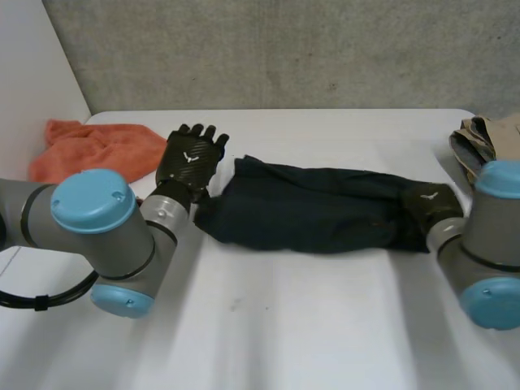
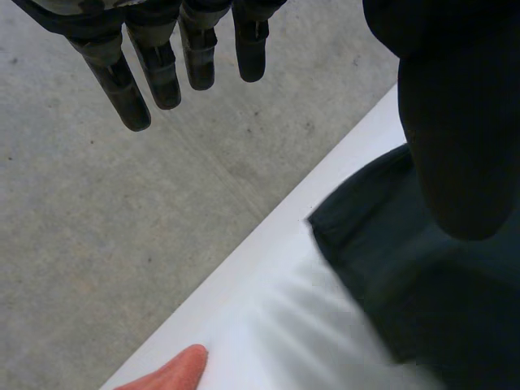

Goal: Fold the laundry.

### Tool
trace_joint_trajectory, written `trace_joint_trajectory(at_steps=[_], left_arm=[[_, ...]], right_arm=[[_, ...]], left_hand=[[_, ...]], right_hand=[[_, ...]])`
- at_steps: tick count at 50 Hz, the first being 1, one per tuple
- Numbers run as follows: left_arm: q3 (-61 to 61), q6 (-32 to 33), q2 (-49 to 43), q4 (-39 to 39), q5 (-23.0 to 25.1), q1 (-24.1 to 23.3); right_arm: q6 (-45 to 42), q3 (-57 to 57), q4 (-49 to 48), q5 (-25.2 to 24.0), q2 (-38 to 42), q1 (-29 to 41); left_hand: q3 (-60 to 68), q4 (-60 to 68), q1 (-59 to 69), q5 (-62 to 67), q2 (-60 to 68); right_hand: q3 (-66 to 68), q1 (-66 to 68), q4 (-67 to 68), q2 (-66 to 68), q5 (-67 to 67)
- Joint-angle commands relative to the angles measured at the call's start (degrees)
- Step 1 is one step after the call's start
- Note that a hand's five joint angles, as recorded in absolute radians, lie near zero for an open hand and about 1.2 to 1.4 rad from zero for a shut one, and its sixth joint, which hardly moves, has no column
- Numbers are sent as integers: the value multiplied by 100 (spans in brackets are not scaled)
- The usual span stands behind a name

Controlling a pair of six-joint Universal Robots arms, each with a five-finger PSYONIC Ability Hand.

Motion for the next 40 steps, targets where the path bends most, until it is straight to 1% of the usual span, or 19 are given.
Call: trace_joint_trajectory(at_steps=[1, 2, 6, 9, 13, 14, 15, 21, 23, 24, 25, 27, 28, 31, 32, 35, 36, 39, 40], left_arm=[[-212, 0, 390, -10, -4, 154], [-308, -9, 486, -10, -4, 216], [-537, -9, 697, -10, 14, 277], [-652, -9, 777, -10, 23, 278], [-749, -9, 838, -1, 5, 278], [-757, -9, 838, -1, -4, 278], [-757, -9, 847, -1, -12, 278], [-722, -9, 882, -1, -21, 269], [-670, -18, 882, -1, -30, 243], [-643, -18, 882, -1, -30, 234], [-626, -18, 891, -1, -30, 225], [-503, -35, 891, 8, -30, 199], [-442, -61, 882, 8, -39, 190], [-143, -246, 865, -9, -48, 67], [-64, -307, 865, -27, -48, 32], [349, -544, 786, -71, -39, -100], [463, -606, 768, -88, -39, -118], [894, -852, 505, -229, 5, -258], [1156, -975, 269, -334, 23, -380]], right_arm=[[-2149, 317, 155, -129, -554, -629], [-2726, 256, 172, -147, -580, -655], [-3783, 20, 94, -208, -607, -621], [-4190, -209, 85, -357, -615, -446], [-4358, -745, 76, -1016, -598, 266], [-4358, -912, 76, -1374, -563, 467], [-4358, -974, 76, -1560, -510, 574], [-4358, -1133, 94, -2852, 174, 1346], [-4314, -1142, 94, -2994, 281, 1567], [-4314, -1142, 102, -3056, 307, 1638], [-4271, -1133, 128, -3091, 342, 1751], [-4157, -1116, 137, -3048, 351, 1761], [-4052, -1115, 137, -3004, 351, 1761], [-3227, -1150, 129, -2627, 281, 1709], [-2554, -1177, 137, -2373, 185, 1604], [-1260, -1168, 137, -2064, -192, 1375], [-385, -1116, 137, -1950, -498, 1244], [824, -1098, 181, -1826, -843, 1024], [1471, -1089, 242, -1809, -974, 849]], left_hand=[[-195, -159, -99, -256, -151], [-195, -159, -99, -256, -151], [-195, -159, -99, -256, -151], [-195, -159, -99, -256, -151], [-195, -159, -99, -256, -151], [-195, -159, -99, -256, -151], [-195, -159, -99, -256, -151], [-195, -159, -99, -256, -151], [-195, -159, -99, -256, -151], [-195, -159, -99, -256, -151], [-195, -159, -99, -256, -151], [-195, -159, -99, -256, -151], [-195, -159, -99, -256, -151], [-195, -159, -99, -256, -151], [-195, -159, -99, -256, -151], [-195, -159, -99, -256, -151], [-195, -159, -99, -256, -151], [-140, -104, -44, -201, -96], [-123, -87, -27, -184, -79]], right_hand=[[1328, 2782, 1193, 1327, 1572], [1328, 2782, 1193, 1327, 1572], [1328, 2782, 1193, 1327, 1572], [1328, 2782, 1193, 1327, 1572], [1328, 2782, 1193, 1327, 1572], [1328, 2782, 1193, 1327, 1572], [1328, 2782, 1193, 1327, 1572], [1328, 2782, 1193, 1327, 1572], [1167, 2621, 1032, 1166, 1411], [416, 1870, 281, 415, 660], [-1523, -69, -1658, -1524, -1279], [-4420, -2966, -4555, -4421, -4177], [-5651, -4197, -5786, -5652, -5408], [-5672, -4218, -5807, -5673, -5428], [-5672, -4218, -5807, -5673, -5428], [-5672, -4218, -5807, -5673, -5428], [-5672, -4218, -5807, -5673, -5428], [-5672, -4218, -5807, -5673, -5428], [-5672, -4218, -5807, -5673, -5428]])
